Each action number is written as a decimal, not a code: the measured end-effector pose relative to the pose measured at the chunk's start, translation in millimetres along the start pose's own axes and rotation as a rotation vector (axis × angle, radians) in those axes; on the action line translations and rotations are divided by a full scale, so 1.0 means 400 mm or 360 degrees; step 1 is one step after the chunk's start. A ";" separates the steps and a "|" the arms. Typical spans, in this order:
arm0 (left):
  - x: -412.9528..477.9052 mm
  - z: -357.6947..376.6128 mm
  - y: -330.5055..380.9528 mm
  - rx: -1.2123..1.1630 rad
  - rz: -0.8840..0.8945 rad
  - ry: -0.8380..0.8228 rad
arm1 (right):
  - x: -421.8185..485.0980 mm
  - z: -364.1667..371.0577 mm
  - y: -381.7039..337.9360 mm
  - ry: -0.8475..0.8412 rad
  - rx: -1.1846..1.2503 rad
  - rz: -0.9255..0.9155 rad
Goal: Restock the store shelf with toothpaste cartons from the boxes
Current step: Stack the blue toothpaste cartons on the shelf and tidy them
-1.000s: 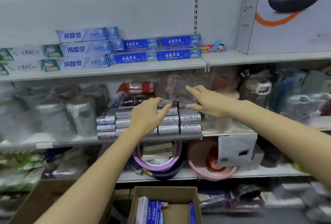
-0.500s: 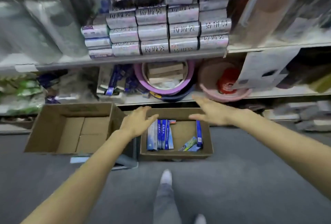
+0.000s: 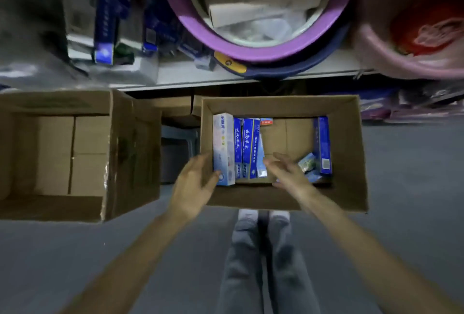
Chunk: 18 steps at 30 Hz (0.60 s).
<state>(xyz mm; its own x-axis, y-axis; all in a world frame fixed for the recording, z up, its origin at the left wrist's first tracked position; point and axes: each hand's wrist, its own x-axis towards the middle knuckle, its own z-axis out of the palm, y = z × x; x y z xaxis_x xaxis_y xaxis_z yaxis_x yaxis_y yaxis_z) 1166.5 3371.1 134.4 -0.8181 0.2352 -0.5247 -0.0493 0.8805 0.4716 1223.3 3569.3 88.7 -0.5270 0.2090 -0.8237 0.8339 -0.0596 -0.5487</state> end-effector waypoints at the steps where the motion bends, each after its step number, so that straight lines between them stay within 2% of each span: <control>1: 0.025 0.028 -0.008 -0.0029 0.0030 -0.0003 | 0.044 0.019 0.017 0.0005 0.0049 0.0017; 5: 0.134 0.145 -0.030 -0.0253 0.0046 0.0031 | 0.223 0.074 0.085 0.0036 0.0170 0.0072; 9: 0.224 0.235 -0.063 -0.0570 -0.0114 0.0144 | 0.371 0.098 0.136 0.0123 0.0217 0.0058; 18: 0.295 0.309 -0.151 -0.0680 -0.0268 0.0166 | 0.584 0.151 0.132 0.0231 0.0357 -0.0109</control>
<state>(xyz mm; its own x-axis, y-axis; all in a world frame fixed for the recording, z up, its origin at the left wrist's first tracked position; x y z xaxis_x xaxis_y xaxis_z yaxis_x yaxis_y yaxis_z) 1143.8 3396.5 -43.5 -0.8306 0.0420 -0.5552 -0.3996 0.6495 0.6469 1134.3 3556.1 -141.3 -0.5383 0.3568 -0.7635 0.7315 -0.2520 -0.6336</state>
